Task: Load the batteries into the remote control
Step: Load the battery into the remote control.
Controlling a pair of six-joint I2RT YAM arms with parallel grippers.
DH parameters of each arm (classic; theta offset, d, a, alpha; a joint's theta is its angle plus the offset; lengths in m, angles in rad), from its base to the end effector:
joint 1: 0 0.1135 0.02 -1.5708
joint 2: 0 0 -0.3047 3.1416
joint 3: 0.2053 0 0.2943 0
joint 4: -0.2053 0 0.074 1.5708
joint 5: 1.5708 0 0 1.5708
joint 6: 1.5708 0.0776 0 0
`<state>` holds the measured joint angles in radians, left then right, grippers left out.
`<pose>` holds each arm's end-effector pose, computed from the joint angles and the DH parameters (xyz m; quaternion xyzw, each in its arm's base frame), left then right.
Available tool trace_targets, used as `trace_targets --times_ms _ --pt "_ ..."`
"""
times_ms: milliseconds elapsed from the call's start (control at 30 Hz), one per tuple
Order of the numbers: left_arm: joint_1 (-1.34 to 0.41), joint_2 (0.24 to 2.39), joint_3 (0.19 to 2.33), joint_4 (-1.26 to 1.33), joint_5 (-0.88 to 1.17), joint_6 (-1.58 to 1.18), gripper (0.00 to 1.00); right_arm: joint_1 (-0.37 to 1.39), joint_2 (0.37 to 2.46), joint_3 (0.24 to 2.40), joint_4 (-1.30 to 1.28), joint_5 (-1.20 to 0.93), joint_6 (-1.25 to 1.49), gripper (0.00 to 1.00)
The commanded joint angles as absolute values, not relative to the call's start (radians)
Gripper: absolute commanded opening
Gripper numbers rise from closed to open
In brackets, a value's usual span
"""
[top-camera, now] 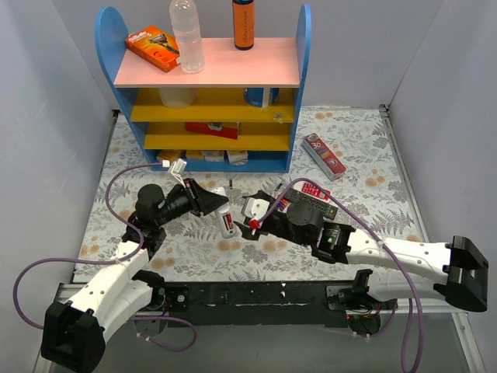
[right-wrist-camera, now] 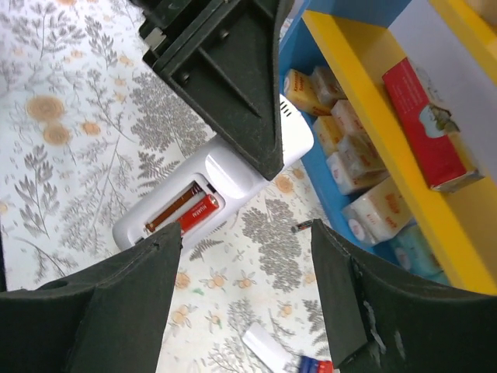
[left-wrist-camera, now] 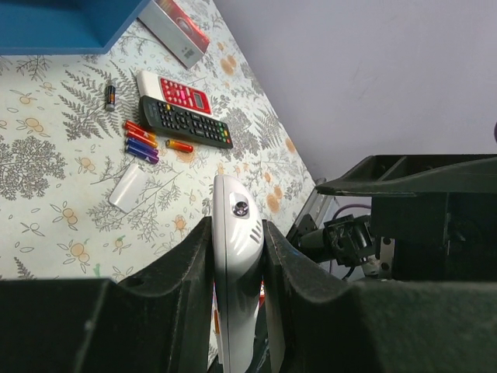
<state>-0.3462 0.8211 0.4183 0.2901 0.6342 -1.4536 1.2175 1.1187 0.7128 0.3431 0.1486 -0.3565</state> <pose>0.2070 -0.1235 0.2634 -0.1959 0.7120 -0.6403 0.2113 0.1235 0.3016 0.3195 -0.4790 0.5492 0.2357 0.6430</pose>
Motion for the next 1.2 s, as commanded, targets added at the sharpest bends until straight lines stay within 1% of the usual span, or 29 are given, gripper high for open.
trace_targets --times_ms 0,167,200,267,300,333,367,400,567,667,1167 --pt "-0.35 0.825 0.506 0.207 0.701 -1.362 0.0 1.215 1.063 0.744 0.284 0.091 -0.547 0.74" --pt "-0.35 0.83 0.561 0.112 0.73 -1.273 0.0 1.213 1.087 0.804 0.187 0.02 -0.612 0.72" --pt "-0.35 0.83 0.568 0.1 0.732 -1.261 0.0 1.213 1.098 0.813 0.178 0.011 -0.618 0.7" --pt "-0.348 0.833 0.591 0.069 0.735 -1.233 0.0 1.215 1.106 0.825 0.178 -0.031 -0.632 0.63" --pt "-0.35 0.838 0.595 0.061 0.736 -1.215 0.0 1.213 1.112 0.827 0.182 -0.043 -0.637 0.57" --pt "-0.35 0.838 0.6 0.057 0.738 -1.21 0.0 1.213 1.114 0.831 0.192 -0.049 -0.643 0.54" --pt "-0.35 0.838 0.6 0.058 0.744 -1.206 0.0 1.213 1.117 0.836 0.192 -0.054 -0.647 0.48" --pt "-0.35 0.838 0.595 0.061 0.749 -1.201 0.0 1.213 1.121 0.842 0.192 -0.067 -0.65 0.45" --pt "-0.35 0.844 0.565 0.123 0.765 -1.223 0.0 1.203 1.153 0.867 0.19 -0.11 -0.661 0.38" --pt "-0.35 0.848 0.558 0.144 0.79 -1.236 0.0 1.193 1.18 0.874 0.187 -0.127 -0.663 0.32" --pt "-0.35 0.847 0.552 0.152 0.808 -1.238 0.0 1.16 1.213 0.905 0.166 -0.202 -0.657 0.32"
